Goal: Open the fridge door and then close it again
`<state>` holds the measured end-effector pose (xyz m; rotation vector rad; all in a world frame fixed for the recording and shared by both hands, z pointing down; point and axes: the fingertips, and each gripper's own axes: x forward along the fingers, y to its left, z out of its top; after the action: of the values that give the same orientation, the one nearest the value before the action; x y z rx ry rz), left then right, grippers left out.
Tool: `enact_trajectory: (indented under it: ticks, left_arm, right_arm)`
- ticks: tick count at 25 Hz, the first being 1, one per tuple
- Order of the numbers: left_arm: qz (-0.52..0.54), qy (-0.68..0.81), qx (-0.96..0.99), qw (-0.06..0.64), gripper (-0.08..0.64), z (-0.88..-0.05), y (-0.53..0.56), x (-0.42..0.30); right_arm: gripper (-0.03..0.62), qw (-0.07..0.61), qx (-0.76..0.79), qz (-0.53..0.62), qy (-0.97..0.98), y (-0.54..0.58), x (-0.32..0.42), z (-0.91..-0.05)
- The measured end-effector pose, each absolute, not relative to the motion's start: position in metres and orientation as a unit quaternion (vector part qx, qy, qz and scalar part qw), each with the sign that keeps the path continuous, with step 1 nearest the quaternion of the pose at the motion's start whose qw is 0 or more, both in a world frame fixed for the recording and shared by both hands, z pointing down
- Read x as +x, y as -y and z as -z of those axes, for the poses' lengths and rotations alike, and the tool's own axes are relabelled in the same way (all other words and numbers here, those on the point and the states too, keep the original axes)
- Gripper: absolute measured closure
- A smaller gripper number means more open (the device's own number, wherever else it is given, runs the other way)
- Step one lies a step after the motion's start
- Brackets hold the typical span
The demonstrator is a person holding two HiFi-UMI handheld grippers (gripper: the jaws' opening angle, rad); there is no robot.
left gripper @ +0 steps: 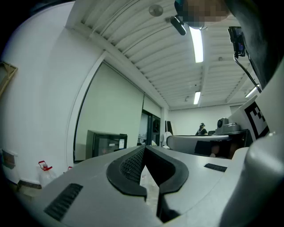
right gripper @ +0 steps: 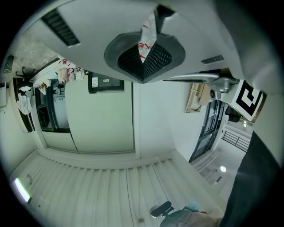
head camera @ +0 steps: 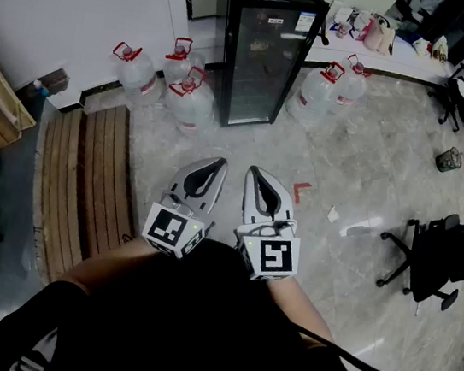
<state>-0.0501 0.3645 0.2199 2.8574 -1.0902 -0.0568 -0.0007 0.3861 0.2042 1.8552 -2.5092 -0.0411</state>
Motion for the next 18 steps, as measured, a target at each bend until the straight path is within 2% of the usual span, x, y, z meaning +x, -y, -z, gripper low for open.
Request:
enact_trajectory:
  ticks: [18]
  left_arm:
    - [0.038,0.396,0.916,0.052,0.552,-0.225,-0.378,0.004]
  right_arm:
    - [0.577,-0.015,0.561,-0.029,0.827,-0.390,0.067,-0.217]
